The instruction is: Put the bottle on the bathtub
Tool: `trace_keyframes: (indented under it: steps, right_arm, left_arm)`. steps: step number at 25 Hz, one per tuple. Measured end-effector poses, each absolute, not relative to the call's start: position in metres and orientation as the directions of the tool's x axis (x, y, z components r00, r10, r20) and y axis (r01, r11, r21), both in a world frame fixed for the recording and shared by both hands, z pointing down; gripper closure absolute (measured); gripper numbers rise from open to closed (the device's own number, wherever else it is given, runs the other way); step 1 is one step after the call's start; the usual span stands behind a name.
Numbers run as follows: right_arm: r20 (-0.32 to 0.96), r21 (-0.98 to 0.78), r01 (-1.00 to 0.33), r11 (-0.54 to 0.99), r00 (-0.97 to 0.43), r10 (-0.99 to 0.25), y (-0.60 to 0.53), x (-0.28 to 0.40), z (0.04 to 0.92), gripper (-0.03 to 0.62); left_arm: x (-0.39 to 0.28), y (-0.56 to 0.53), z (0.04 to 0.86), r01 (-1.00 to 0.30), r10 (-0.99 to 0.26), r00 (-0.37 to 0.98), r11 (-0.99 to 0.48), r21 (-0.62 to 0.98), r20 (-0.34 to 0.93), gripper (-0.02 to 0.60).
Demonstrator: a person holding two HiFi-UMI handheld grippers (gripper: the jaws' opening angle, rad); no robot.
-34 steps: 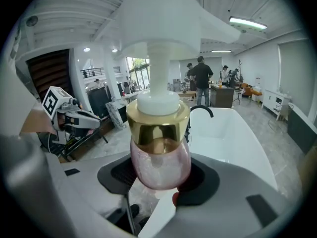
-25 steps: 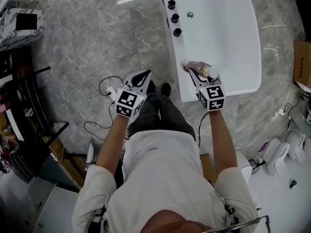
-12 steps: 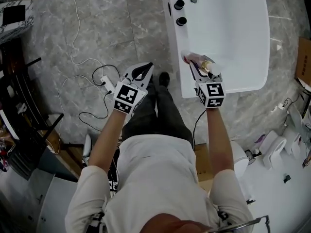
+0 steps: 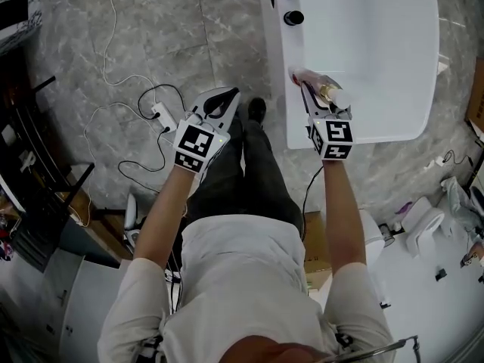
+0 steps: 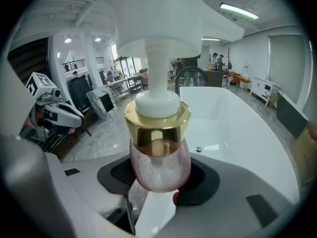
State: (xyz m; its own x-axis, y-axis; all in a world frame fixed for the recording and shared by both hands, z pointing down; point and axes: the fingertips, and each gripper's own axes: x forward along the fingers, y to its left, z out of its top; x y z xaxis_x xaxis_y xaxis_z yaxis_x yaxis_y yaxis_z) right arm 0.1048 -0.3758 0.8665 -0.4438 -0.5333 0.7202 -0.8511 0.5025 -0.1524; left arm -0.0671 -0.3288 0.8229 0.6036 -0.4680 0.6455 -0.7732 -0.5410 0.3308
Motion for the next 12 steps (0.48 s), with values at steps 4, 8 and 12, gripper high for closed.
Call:
trace_keyframes:
  steps: [4, 8, 12]
  right_arm:
    - [0.73, -0.115, -0.853, 0.508, -0.42, -0.539, -0.384, 0.103, 0.889, 0.358]
    - [0.736, -0.095, -0.861, 0.499, -0.398, -0.547, -0.388, 0.105, 0.905, 0.358]
    - [0.741, -0.083, -0.866, 0.492, -0.384, -0.551, -0.394, 0.107, 0.917, 0.356]
  left_arm:
    - [-0.066, -0.332, 0.842, -0.773, -0.458, 0.604, -0.535, 0.34, 0.652, 0.574]
    - [-0.061, -0.331, 0.853, -0.771, -0.449, 0.609, -0.528, 0.356, 0.653, 0.574]
    - [-0.056, -0.33, 0.862, -0.759, -0.431, 0.626, -0.529, 0.381, 0.65, 0.574]
